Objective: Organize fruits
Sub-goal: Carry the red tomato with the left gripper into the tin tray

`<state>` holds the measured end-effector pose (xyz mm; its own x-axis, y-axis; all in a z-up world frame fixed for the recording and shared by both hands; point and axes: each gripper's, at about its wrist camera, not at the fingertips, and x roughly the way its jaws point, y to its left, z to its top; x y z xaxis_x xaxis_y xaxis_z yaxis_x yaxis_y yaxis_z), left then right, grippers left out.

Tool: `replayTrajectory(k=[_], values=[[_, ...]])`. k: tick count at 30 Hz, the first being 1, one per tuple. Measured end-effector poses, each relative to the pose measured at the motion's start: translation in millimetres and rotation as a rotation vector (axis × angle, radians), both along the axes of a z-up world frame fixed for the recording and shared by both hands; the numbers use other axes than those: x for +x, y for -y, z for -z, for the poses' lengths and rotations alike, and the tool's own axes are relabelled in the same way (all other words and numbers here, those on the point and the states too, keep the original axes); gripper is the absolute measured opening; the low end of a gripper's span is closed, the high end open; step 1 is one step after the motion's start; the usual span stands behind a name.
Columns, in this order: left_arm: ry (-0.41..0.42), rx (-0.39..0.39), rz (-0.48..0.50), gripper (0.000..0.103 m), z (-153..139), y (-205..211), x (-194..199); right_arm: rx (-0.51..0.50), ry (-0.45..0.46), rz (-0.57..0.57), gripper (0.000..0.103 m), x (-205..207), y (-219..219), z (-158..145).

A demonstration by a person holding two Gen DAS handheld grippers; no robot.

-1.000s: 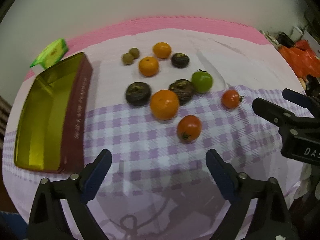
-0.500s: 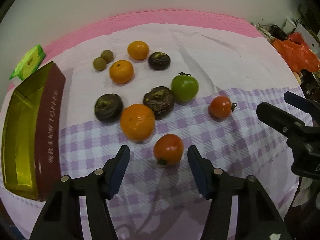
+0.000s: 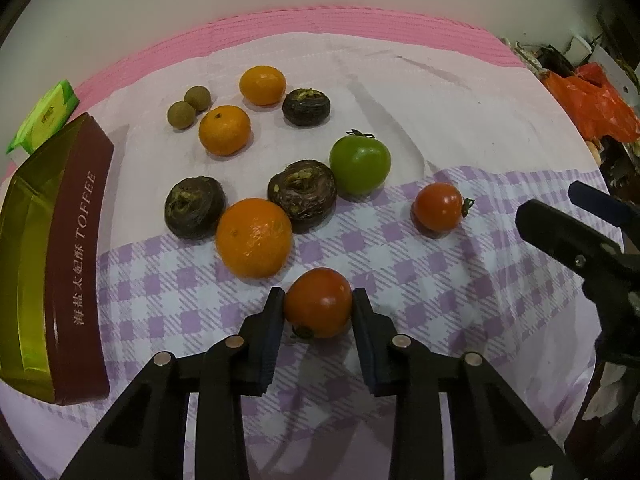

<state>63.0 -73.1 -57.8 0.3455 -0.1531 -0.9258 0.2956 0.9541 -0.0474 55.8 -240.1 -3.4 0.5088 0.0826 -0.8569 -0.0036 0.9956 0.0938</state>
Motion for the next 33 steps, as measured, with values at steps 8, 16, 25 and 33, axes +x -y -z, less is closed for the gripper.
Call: replayTrajectory(k=[8,16,25,33], values=[[0.03,-0.026,0.012,0.03,-17.3,-8.0,-11.1,0.004,-0.026,-0.007,0.102,0.3,-3.2,6.4],[0.077,-0.053,-0.033,0.03,-44.3,-30.3,-12.0,0.005,-0.034,-0.011,0.102,-0.5,-4.9,8.6],[0.12,-0.029,-0.126,0.03,-61.7,-67.5,-2.9,0.0,-0.037,-0.018,0.102,-0.9,-9.1,9.2],[0.153,0.018,-0.165,0.03,-71.3,-96.8,-3.3,-0.005,-0.033,-0.022,0.102,-2.1,-11.2,8.5]])
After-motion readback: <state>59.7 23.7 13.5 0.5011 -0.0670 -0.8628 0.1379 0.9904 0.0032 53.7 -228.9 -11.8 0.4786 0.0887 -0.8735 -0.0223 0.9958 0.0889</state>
